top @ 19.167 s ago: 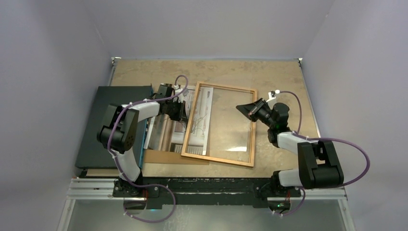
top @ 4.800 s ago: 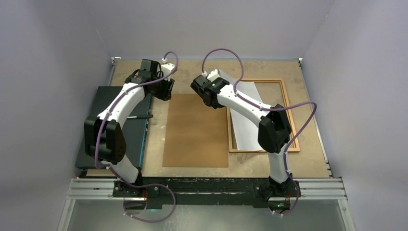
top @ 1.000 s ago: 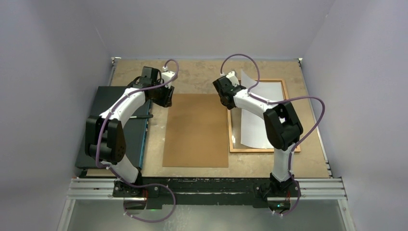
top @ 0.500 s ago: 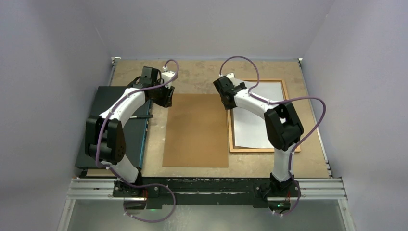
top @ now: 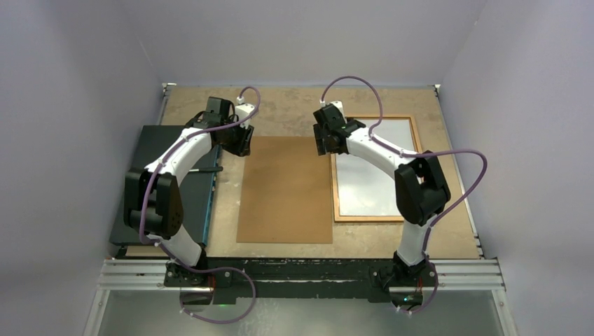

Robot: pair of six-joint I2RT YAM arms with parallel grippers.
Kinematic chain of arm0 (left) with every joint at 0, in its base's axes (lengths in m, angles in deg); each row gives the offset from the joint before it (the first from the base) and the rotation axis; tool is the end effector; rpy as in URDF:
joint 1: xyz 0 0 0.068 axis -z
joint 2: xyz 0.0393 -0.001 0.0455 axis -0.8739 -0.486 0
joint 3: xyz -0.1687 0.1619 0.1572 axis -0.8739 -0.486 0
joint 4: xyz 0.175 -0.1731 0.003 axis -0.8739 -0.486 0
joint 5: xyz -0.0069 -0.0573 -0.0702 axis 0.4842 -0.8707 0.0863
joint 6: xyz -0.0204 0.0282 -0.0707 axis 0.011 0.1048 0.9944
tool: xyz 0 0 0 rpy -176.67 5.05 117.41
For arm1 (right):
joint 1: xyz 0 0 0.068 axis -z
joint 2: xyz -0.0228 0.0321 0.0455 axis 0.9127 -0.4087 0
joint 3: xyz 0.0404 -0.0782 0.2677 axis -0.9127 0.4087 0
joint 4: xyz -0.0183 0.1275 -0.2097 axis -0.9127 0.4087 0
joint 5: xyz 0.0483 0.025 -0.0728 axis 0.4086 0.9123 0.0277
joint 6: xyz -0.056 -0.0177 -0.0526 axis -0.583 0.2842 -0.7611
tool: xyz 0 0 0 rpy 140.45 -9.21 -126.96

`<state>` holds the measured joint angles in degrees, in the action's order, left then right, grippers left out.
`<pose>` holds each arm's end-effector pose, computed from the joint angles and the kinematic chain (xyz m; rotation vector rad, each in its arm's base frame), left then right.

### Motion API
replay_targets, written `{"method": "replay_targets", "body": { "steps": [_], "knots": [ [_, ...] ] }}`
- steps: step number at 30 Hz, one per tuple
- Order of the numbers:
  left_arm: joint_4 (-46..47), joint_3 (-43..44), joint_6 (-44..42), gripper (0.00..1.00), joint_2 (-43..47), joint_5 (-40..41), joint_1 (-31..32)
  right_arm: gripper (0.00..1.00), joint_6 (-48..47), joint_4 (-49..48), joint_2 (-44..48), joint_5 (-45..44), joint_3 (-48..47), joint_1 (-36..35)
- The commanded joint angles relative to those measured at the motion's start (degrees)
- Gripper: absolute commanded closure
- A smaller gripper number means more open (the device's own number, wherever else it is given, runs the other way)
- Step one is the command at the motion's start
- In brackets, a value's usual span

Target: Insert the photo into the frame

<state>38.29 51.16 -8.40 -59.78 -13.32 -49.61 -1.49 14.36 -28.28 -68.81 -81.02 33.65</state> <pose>0.3454 -0.0890 0.2391 0.5804 2.4510 -0.3799 0.3700 0.1953 0.2327 -0.1307 2.3151 -0.1968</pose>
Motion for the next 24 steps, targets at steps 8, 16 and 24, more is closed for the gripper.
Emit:
{"method": "replay_targets", "body": {
  "steps": [8, 16, 24],
  "knots": [
    [0.15, 1.0, 0.51, 0.67, 0.25, -0.66, -0.58, 0.29, 13.7, -12.67, 6.3, 12.48, 10.7, -1.23],
    [-1.27, 0.64, -2.45, 0.67, -0.62, -0.97, -2.33, 0.3, 19.9, -17.12, 8.35, 18.29, 16.77, -5.71],
    [1.88, -8.67, -14.1, 0.67, 1.0, 7.15, -2.43, 0.19, 24.43, -13.67, 5.81, 16.63, 17.93, -6.18]
  ]
}}
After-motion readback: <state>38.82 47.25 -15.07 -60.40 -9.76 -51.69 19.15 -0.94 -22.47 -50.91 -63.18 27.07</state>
